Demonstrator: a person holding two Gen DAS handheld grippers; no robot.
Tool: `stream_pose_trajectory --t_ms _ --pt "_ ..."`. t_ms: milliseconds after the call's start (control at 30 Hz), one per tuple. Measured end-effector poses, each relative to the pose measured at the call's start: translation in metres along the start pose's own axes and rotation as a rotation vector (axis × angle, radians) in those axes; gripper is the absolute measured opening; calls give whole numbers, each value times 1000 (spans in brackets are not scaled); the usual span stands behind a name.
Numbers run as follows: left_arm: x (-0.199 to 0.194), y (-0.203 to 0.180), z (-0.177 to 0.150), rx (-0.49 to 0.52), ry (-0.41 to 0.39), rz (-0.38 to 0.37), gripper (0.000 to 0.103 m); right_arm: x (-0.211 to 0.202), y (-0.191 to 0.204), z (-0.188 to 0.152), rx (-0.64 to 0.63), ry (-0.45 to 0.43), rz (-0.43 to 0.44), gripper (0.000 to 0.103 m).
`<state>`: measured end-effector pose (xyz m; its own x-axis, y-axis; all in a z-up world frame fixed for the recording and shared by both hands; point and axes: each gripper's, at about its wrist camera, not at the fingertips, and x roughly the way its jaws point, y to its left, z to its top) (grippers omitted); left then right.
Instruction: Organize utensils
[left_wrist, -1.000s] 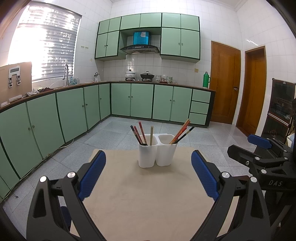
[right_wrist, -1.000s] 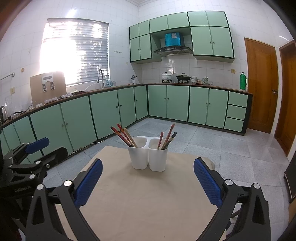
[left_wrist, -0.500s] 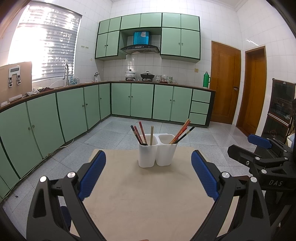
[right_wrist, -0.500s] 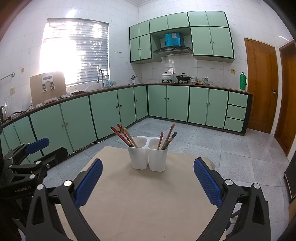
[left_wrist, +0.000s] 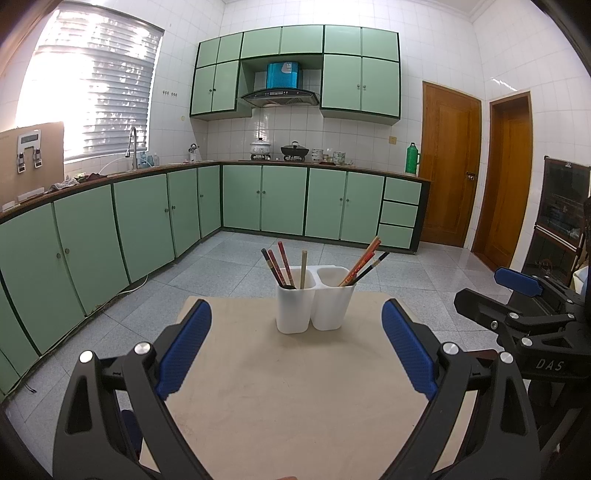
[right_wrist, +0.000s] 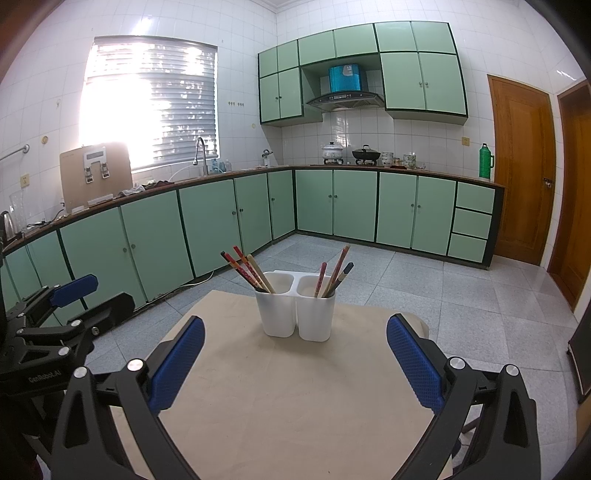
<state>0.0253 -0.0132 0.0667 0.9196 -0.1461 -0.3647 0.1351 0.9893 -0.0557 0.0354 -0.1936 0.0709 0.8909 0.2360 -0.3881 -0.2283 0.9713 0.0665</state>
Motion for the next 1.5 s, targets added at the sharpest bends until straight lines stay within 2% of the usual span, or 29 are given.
stream_pose_trajectory --t_ms 1500 --pt "2 4 -3 -10 12 -2 90 4 -1 -3 4 8 -4 97"
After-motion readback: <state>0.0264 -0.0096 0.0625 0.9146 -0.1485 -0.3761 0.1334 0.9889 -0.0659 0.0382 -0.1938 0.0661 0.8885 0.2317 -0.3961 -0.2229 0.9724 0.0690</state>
